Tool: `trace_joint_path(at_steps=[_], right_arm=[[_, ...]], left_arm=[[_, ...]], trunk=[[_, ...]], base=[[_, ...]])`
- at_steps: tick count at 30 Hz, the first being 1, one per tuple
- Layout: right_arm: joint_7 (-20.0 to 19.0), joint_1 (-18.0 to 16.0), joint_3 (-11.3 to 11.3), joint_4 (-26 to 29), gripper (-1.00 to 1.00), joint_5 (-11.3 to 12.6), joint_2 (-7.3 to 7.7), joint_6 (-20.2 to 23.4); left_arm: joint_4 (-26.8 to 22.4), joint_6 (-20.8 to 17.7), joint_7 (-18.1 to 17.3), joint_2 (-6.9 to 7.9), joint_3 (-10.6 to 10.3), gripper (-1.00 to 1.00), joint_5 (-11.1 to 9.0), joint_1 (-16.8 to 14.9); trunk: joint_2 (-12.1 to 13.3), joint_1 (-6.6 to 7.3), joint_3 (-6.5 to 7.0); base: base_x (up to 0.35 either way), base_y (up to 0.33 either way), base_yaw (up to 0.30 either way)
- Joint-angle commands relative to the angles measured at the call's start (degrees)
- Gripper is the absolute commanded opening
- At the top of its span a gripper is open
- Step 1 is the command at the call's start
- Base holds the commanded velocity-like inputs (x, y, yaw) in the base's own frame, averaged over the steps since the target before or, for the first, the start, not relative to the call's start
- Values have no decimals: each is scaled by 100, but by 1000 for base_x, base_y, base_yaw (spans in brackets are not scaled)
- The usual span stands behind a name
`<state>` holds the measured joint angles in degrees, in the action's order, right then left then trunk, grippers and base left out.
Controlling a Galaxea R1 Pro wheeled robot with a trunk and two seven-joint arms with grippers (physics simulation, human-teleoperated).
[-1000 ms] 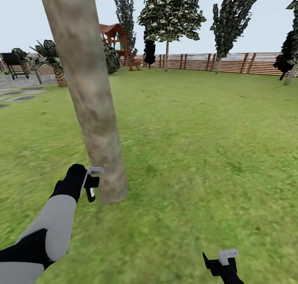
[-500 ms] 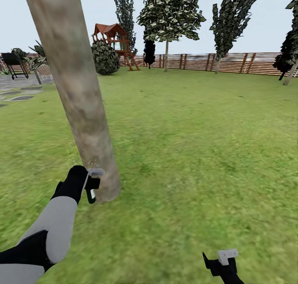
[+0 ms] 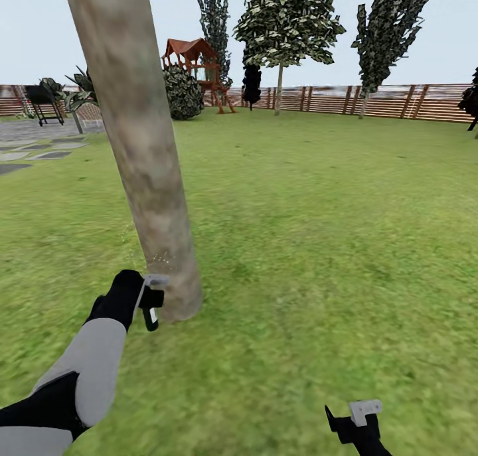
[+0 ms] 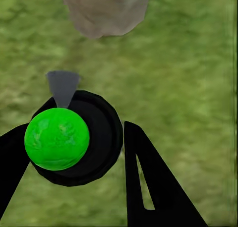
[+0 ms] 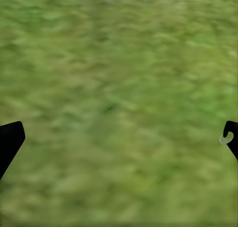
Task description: In the garden, pick up the pesticide atomizer on the floor and spray pesticide onto both trees until each tree trunk is fully covered.
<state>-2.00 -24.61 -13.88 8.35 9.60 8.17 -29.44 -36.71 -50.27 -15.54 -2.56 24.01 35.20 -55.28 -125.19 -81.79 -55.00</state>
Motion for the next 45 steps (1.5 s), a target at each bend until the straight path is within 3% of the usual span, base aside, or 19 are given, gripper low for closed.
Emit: trace_joint_path(at_steps=[1,4,8,18,22,25,27,29,30,33,35,37,45], right_arm=[[1,0,0,0,100,2,0,0],[-1,0,0,0,100,2,0,0],[0,0,0,0,100,4,0,0],[-2,0,0,0,100,-2,0,0],[-2,0,0,0,100,-2,0,0],[-2,0,0,0,100,-2,0,0],[-2,0,0,0,100,-2,0,0],[-2,0,0,0,100,-2,0,0],[-2,0,0,0,100,-2,0,0],[-2,0,0,0,100,-2,0,0],[-2,0,0,0,100,-2,0,0],[-2,0,0,0,100,-2,0,0],[-2,0,0,5,100,0,0,1]], left_arm=[[-2,7,0,-24,1,-100,48,0],[-10,23,-8,40,37,-100,60,33],[-51,228,-3,167,35,-100,50,352],[-21,403,-13,69,13,-100,48,448],[-68,400,-55,258,44,-100,54,507],[102,426,-25,-93,9,-100,55,536],[108,423,-11,-132,19,-100,52,536],[110,423,-24,295,51,-100,51,538],[119,428,-26,339,51,-100,47,569],[127,494,-24,298,33,-100,44,744],[129,710,-11,136,39,-100,39,833],[140,752,-27,93,42,-100,30,864],[205,982,13,167,65,-100,60,1117]], trunk=[[0,0,0],[0,0,0],[0,0,0],[0,0,0],[0,0,0],[0,0,0],[0,0,0],[0,0,0],[0,0,0],[0,0,0],[0,0,0],[0,0,0],[0,0,0]], base=[[0,0,0],[0,0,0],[37,0,0],[124,0,0],[0,0,0],[0,0,0],[0,0,0],[0,0,0],[0,0,0],[0,0,0],[0,0,0],[0,0,0],[102,0,0]])
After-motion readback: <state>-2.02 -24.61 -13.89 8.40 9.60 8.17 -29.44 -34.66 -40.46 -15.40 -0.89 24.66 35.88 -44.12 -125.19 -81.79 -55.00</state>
